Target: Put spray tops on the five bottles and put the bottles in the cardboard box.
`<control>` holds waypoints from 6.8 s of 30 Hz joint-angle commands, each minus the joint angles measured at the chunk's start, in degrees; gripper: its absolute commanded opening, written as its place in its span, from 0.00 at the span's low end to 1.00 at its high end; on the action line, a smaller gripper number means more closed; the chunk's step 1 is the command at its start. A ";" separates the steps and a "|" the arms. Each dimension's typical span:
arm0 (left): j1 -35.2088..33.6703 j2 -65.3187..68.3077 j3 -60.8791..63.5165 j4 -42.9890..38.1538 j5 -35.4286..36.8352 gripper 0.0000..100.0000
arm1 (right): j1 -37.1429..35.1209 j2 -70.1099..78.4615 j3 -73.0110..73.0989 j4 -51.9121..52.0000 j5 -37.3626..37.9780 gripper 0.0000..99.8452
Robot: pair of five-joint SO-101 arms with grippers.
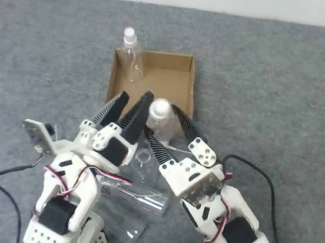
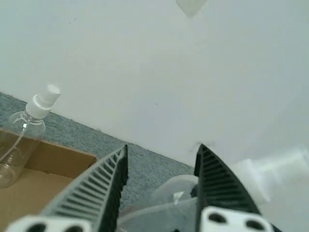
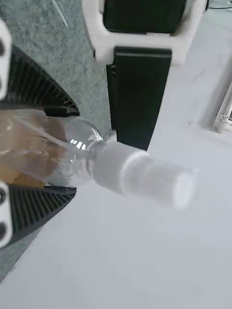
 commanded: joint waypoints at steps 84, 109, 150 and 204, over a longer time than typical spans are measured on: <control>-43.16 -0.88 8.48 -6.15 -3.87 0.02 | -0.31 1.45 -14.15 12.44 0.97 0.01; -43.60 -0.62 10.07 -9.76 -3.87 0.02 | -1.10 44.18 -39.38 3.38 0.44 0.01; -43.52 -0.70 10.07 -8.62 -3.96 0.02 | 6.46 97.19 -74.37 2.15 -16.70 0.02; -47.47 -0.88 10.07 -8.97 -3.96 0.02 | 4.53 110.37 -71.65 -14.99 -7.03 0.01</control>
